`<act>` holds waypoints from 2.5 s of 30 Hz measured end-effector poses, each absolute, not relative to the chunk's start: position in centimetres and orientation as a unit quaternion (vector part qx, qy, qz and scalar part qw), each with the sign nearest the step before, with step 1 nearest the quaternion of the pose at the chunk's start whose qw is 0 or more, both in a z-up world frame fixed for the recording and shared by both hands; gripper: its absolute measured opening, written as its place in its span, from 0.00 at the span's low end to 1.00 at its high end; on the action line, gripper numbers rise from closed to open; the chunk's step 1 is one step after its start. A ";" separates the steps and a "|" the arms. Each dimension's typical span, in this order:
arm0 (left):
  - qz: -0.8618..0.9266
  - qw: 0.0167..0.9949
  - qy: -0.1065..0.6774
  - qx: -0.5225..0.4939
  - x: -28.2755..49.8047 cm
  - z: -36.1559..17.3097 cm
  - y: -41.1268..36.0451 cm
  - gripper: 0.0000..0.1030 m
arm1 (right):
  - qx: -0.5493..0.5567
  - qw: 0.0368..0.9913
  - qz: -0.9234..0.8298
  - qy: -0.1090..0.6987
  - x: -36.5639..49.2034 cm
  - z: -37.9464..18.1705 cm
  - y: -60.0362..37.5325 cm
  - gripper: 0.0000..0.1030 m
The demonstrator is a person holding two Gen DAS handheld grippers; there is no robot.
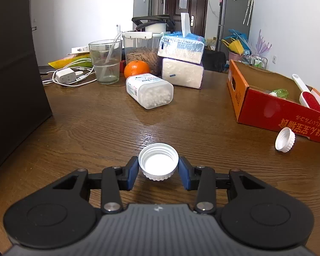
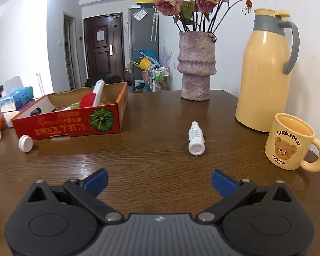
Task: Organize rigid objects
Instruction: 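Hold the cap in the left gripper while the right grasps the dropper bottle, then carry the cap with the left tool while the right carries the dropper bottle over the box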
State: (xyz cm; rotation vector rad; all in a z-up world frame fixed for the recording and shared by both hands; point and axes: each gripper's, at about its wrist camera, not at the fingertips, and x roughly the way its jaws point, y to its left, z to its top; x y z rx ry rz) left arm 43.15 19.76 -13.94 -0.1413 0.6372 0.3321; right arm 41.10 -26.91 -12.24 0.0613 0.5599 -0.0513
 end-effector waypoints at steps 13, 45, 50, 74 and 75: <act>0.165 0.940 0.291 -0.070 41.4 -13.5 18.6 0.40 | 0.030 0.960 -0.072 0.269 46.4 -13.0 -29.7 1.00; 0.169 0.940 0.289 -0.074 40.3 -13.5 17.4 0.40 | 0.080 0.940 -0.099 0.317 56.1 -16.8 -33.4 0.61; 0.169 0.940 0.288 -0.074 40.2 -13.5 17.4 0.40 | 0.073 0.940 -0.105 0.315 56.5 -16.8 -33.2 0.30; 0.120 0.946 0.291 -0.076 39.9 -13.1 12.6 0.40 | 0.115 0.972 0.013 0.205 47.2 -12.7 -27.9 0.26; 0.116 0.947 0.290 -0.076 39.9 -13.0 12.3 0.40 | 0.114 0.972 0.020 0.202 46.9 -12.5 -27.4 0.26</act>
